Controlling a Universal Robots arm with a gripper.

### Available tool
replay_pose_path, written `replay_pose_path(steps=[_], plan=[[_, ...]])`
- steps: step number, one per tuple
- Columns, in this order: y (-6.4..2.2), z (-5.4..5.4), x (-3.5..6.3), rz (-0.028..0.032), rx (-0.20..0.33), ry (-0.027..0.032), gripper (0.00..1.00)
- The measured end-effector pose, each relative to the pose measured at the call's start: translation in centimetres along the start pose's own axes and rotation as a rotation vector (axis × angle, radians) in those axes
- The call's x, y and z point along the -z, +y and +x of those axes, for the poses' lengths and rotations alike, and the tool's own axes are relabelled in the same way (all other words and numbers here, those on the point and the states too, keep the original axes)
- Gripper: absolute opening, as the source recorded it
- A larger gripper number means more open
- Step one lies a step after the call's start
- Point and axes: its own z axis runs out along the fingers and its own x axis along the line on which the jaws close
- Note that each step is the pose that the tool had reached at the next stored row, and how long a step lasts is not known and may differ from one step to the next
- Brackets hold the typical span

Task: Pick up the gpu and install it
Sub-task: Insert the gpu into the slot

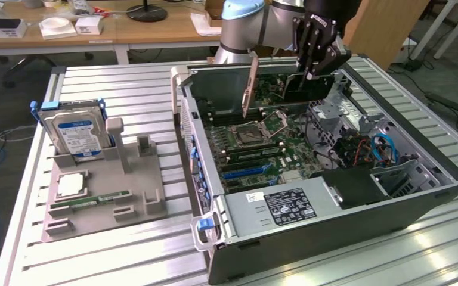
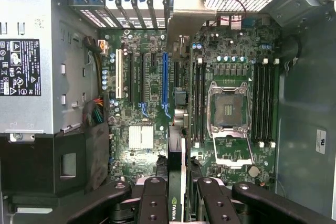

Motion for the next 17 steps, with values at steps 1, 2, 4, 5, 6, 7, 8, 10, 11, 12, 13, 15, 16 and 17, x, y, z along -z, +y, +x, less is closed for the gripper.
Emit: replay_pose_path(steps=[1,2,4,5,6,7,8,10,11,12,13,15,16,17], plan=[[0.0,0.0,0.0,0.0,0.0,0.0001,0.26],[0.0,0.0,0.0,0.0,0.0,0.0,0.26],[0.0,0.0,0.0,0.0,0.0,0.0,0.26],[0.0,0.0,-0.01,0.0001,0.0,-0.0001,0.26],[0.0,0.0,-0.02,0.0001,0.0,-0.0001,0.26],[0.0,0.0,-0.03,0.0007,0.0,-0.0001,0.26],[0.02,-0.01,-0.13,0.0022,0.0,-0.0003,0.26],[0.06,-0.02,-0.24,0.0086,0.0,0.0,0.26],[0.05,-0.02,-0.3,0.0111,0.0,-0.0001,0.26],[0.06,-0.02,-0.37,0.0144,0.0,0.0,0.26],[0.06,-0.02,-0.47,0.0172,0.0,-0.0002,0.26],[0.05,-0.03,-0.73,0.0197,0.0,-0.0002,0.26],[0.07,-0.03,-0.82,0.0199,0.0,-0.0002,0.26],[0.11,-0.03,-0.86,0.0199,0.0,0.0002,0.26]])
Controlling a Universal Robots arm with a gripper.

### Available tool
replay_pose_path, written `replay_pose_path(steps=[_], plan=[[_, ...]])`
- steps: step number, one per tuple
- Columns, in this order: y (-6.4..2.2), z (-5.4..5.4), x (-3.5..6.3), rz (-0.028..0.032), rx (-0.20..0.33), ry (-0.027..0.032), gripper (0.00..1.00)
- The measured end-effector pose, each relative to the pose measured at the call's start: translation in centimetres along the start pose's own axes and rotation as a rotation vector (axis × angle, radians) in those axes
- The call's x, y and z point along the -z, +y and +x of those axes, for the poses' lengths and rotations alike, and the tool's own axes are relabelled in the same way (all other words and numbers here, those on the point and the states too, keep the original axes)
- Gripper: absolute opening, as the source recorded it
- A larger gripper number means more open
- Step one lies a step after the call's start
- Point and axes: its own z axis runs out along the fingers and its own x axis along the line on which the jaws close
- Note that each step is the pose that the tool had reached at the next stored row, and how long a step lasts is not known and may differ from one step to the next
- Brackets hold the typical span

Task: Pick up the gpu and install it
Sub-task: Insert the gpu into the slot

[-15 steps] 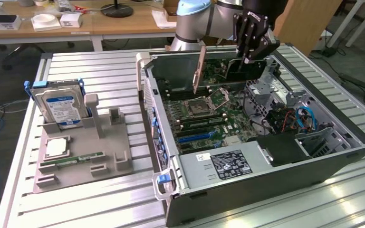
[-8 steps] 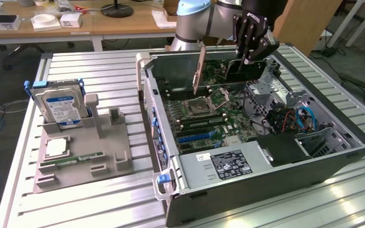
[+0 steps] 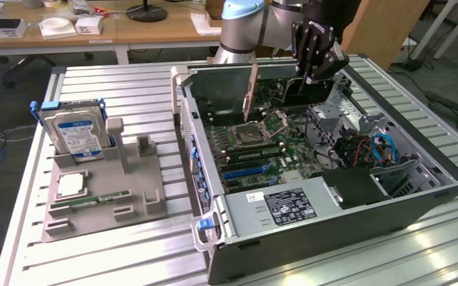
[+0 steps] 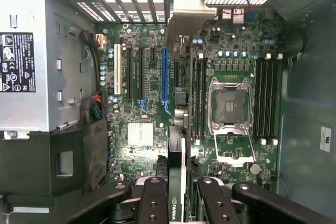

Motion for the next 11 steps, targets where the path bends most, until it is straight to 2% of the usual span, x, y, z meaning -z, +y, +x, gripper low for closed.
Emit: replay_pose_path(steps=[3,11], plan=[[-0.01,0.0,-0.06,-0.0004,0.0,0.0014,0.26],[0.04,0.0,-0.08,-0.0004,0.0,0.0004,0.26]])
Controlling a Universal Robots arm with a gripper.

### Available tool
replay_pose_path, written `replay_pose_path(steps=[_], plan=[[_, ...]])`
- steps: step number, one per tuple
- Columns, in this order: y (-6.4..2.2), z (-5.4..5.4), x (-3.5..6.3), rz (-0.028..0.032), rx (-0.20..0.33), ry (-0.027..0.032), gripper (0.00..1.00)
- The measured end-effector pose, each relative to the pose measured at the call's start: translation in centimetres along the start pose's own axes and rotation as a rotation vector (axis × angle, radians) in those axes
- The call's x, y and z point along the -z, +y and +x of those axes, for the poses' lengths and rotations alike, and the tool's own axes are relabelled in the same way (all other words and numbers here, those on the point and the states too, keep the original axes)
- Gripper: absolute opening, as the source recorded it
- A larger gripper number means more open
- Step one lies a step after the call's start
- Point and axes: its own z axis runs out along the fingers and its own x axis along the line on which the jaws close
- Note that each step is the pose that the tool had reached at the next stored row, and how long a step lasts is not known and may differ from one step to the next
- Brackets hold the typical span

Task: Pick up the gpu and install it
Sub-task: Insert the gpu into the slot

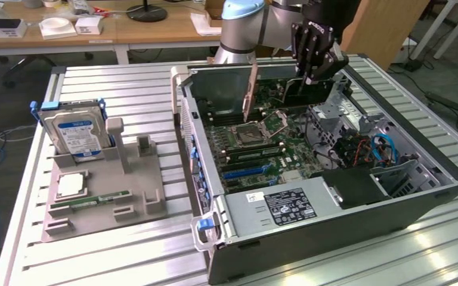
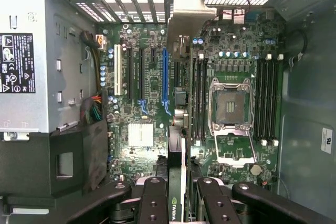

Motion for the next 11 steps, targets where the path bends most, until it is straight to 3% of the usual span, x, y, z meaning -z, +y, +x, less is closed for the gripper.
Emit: replay_pose_path(steps=[11], plan=[[0.77,0.02,-0.04,0.0,0.0,-0.0033,0.26]])
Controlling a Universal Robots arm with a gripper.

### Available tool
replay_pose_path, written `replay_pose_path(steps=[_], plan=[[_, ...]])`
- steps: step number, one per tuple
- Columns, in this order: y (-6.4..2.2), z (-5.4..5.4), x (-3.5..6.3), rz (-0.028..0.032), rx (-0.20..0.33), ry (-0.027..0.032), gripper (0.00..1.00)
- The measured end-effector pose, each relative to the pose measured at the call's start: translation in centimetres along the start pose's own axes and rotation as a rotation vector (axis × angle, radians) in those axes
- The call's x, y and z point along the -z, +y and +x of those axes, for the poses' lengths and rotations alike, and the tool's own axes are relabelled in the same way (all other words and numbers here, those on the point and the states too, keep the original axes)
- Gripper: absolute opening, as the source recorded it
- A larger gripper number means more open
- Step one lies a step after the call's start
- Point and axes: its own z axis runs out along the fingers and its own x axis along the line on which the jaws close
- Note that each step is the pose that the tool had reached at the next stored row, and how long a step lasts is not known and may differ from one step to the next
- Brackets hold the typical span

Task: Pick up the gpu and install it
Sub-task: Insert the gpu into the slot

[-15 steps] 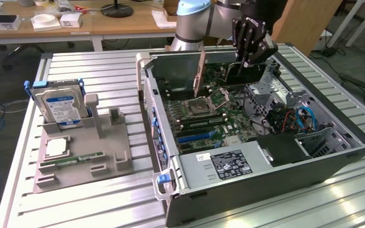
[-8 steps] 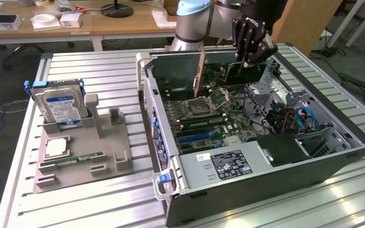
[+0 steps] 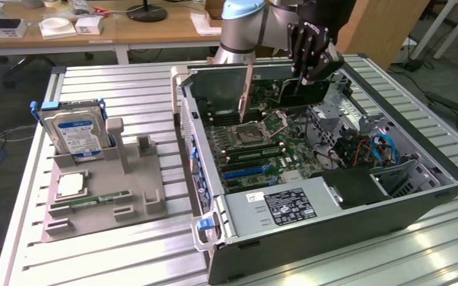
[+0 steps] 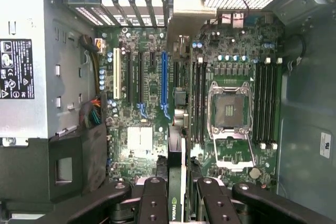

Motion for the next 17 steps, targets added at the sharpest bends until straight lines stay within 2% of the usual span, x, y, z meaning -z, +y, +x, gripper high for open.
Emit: replay_pose_path(steps=[4,17], plan=[[0.34,0.0,-0.02,0.0,0.0,0.0001,0.26],[0.47,-0.01,-0.62,0.0,0.0,0.0,0.26]])
